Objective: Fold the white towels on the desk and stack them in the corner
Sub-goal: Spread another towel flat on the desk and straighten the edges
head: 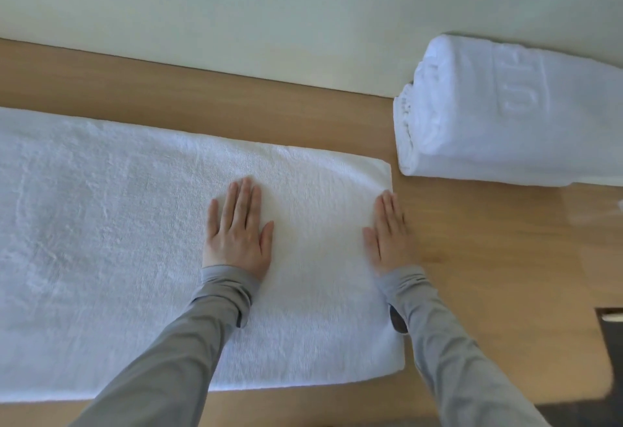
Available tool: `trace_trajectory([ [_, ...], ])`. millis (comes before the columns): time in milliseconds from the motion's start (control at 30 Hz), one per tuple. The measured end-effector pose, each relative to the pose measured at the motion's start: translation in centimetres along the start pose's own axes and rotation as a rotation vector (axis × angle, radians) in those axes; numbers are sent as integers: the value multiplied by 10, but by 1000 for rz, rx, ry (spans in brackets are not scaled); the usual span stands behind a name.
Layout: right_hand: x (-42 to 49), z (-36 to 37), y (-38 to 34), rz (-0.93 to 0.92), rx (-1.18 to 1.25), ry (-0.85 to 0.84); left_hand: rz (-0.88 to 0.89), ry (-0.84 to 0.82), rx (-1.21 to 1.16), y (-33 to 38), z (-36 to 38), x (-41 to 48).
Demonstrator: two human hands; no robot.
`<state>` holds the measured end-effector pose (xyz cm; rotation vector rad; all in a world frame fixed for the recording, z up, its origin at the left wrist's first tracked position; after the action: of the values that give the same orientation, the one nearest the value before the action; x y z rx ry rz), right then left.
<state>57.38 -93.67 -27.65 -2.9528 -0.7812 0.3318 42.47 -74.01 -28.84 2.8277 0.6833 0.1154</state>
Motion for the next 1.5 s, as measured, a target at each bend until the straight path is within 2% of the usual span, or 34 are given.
trace_trajectory([
  [67,-22,-6,-15,54,56,100,-6,-5,-5,0,1,0],
  [100,-39,-4,-29,13,92,113,-6,-5,-6,0,1,-1],
  [167,-81,14,-52,-144,89,55,-5,-7,-5,0,2,-1],
  [233,-113,31,-50,-192,31,-8,-4,-12,-2,0,2,-1],
  [467,-141,22,32,129,79,-121,2,-32,15,-1,4,-1],
  [533,-128,5,26,103,108,-71,1,-35,15,0,3,-1],
  [633,-83,-14,-8,-58,153,-2,5,-40,12,1,2,-2],
  [733,-21,-11,-42,-183,114,-28,-1,-40,15,2,0,-2],
  [800,20,-6,-51,-186,63,-34,-5,-32,5,2,-2,-2],
  [1033,103,-4,-15,-180,51,-19,-10,-23,23,0,-2,0],
  [1200,113,-12,0,-323,38,-166,-48,-56,69,4,-3,-2],
  [1267,118,-19,2,-351,33,-219,-137,-64,85,7,-2,-6],
  [1367,126,-34,1,-324,80,-243,-398,-10,-29,26,-3,-21],
  [1500,134,-48,-5,-304,83,-305,-812,225,-315,84,-8,-63],
])
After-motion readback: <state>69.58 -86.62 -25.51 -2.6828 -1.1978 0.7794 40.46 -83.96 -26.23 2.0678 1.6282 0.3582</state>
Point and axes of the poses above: each hand's wrist, its own x-axis towards the middle knuckle, its own z-axis out of the palm, y = z × x, the point moved 3 cm from there along x, towards the middle knuckle, and after that the axes turned 9 degrees about z, right-handed, at the moved point
